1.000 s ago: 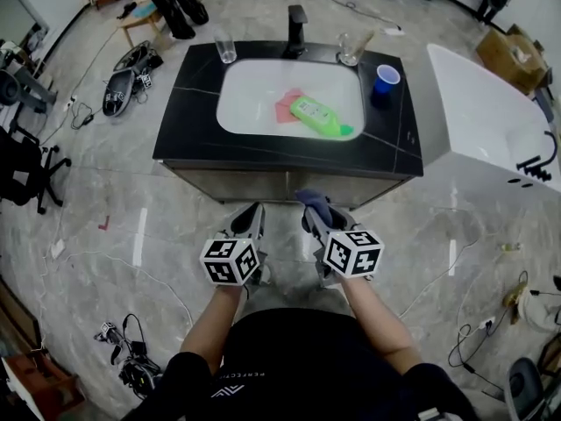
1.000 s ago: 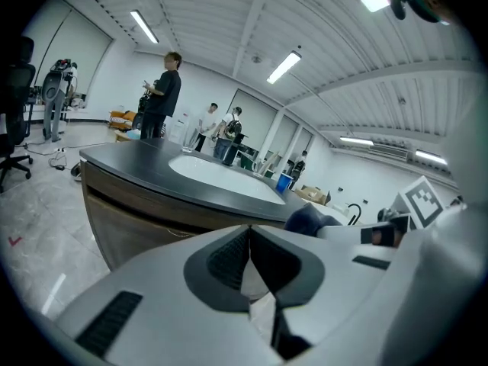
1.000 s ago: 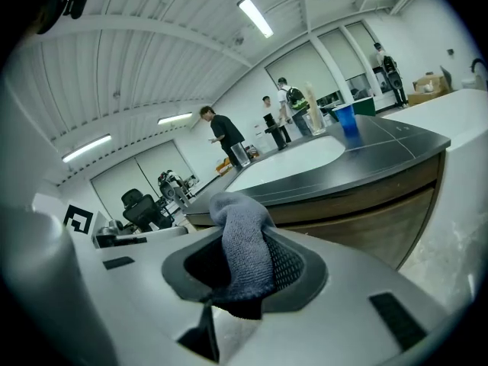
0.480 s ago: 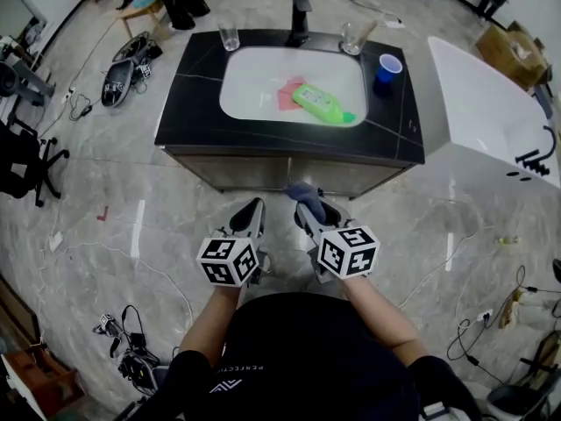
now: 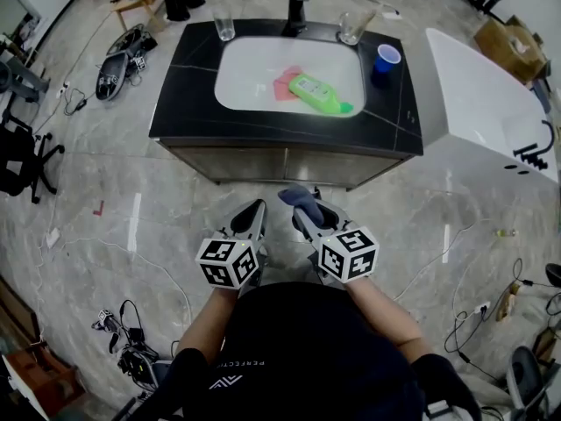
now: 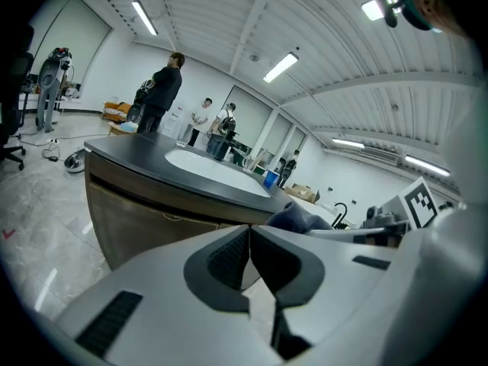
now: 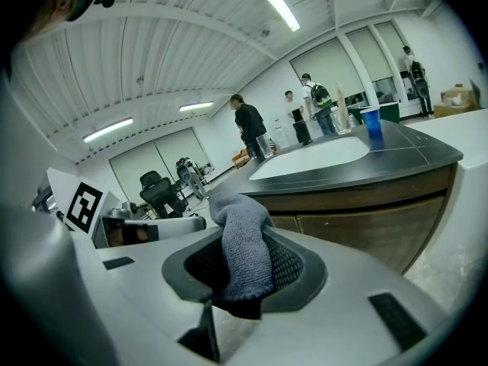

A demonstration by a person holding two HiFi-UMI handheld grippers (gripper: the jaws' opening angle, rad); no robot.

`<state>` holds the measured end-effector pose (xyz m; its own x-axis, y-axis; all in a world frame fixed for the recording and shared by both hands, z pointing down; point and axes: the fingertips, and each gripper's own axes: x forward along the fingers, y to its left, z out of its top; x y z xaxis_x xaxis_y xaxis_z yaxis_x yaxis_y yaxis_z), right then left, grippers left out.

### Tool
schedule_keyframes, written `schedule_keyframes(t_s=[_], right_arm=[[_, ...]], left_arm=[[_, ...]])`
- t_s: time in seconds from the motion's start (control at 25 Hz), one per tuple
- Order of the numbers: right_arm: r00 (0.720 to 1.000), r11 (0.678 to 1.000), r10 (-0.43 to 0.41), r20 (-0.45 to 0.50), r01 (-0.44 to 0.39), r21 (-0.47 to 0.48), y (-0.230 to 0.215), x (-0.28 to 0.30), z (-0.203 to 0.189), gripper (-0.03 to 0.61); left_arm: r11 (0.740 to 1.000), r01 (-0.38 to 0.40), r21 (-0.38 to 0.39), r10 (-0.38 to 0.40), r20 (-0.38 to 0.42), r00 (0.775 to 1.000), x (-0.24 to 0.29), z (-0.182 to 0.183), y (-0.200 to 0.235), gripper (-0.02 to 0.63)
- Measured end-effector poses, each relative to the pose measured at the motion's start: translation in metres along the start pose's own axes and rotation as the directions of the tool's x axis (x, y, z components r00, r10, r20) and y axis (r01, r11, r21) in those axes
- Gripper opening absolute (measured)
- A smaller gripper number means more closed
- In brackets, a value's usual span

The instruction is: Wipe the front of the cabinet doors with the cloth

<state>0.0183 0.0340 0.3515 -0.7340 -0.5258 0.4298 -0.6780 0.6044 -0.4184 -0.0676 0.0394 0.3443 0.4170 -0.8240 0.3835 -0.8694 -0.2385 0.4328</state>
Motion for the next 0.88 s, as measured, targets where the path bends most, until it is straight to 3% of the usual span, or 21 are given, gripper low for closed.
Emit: schedule_keyframes(t_s=[0.48, 0.88], right_arm=[[1.0, 1.0, -0.004, -0.009, 0.003, -0.022, -0.001, -0.006, -0.01, 0.12], [0.999, 0.999, -0.026, -0.023, 0.026, -0.027, -0.007, -0.011, -0.014, 0.118]], left_arm=[[0.999, 0.003, 0.052, -0.002, -0.026, 1.0, -0.005, -0.009, -0.002, 0.011], [0.999, -0.002, 0.051, 0.004, -0.034, 0.999, -0.004, -0.012, 0.001, 0.011]])
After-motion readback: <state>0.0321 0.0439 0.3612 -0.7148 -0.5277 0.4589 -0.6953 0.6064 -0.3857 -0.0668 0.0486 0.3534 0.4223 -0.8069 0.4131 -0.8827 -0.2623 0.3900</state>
